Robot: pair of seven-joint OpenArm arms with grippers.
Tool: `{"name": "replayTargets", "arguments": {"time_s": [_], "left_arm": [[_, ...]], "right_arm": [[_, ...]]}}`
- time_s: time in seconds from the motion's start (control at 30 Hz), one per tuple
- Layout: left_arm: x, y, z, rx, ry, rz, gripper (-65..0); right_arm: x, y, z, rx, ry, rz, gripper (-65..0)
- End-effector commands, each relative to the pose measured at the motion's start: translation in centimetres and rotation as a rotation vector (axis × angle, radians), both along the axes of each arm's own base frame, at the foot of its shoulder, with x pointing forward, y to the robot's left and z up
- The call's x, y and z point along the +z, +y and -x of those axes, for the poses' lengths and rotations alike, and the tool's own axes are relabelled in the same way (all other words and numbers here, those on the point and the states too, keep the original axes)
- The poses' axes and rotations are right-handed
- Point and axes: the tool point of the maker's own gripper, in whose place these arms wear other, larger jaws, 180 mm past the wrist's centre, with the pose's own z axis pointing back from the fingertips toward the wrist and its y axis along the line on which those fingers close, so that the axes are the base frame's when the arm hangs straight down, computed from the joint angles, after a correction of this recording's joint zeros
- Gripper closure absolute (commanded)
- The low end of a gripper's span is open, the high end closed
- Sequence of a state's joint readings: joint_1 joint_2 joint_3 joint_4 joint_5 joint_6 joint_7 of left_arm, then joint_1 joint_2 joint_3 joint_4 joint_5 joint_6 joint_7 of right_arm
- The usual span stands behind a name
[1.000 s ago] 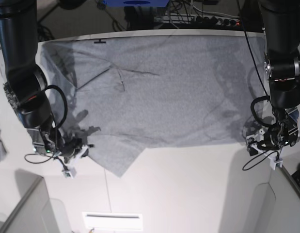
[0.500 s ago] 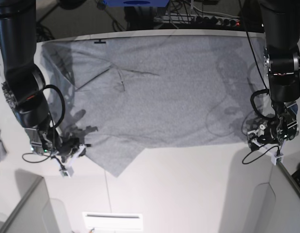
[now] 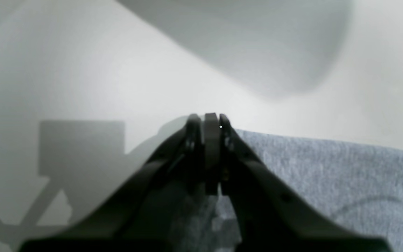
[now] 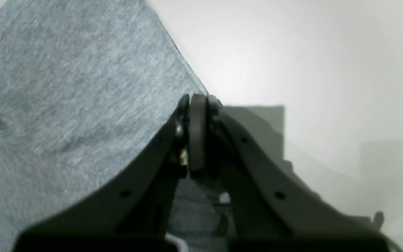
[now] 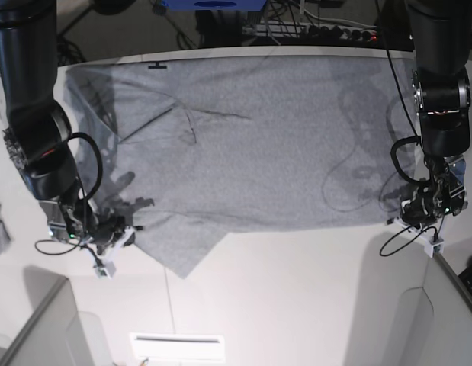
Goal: Fold the T-shirt properly
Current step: 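Close both grippers on the hem corners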
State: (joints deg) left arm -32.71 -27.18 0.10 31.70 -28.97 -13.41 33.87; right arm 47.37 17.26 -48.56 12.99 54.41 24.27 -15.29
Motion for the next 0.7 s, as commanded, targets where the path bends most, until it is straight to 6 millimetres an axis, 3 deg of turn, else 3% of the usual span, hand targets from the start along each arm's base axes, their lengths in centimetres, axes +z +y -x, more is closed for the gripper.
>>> {"name": "replayTargets", "arguments": {"time_s": [0.0, 0.13, 0.27, 0.43, 0.67], "left_arm": [[-0.3, 0.1, 0.7, -0.009, 0.058, 0.001, 0.0], [1.8, -0.6, -0.9, -0.050, -0.008, -0.022, 0.0], [3.0, -1.9, -1.1, -0.111, -0.030, -0.043, 0.0], [2.8, -2.5, -0.4, -0.137, -0.030, -0.053, 0.0], [4.9, -0.5, 0.3, -0.051, -0.109, -0.023, 0.0]], "right_arm": [[1.4, -0.4, -1.2, -0.006, -0.034, 0.001, 0.0], [1.4, -0.4, -1.2, -0.008, -0.037, -0.003, 0.0], [2.0, -0.4, -1.9, -0.018, -0.082, -0.013, 0.0], [2.0, -0.5, -1.9, -0.018, -0.087, -0.014, 0.0], [1.9, -0.4, -2.1, -0.030, -0.137, -0.030, 0.0]]}}
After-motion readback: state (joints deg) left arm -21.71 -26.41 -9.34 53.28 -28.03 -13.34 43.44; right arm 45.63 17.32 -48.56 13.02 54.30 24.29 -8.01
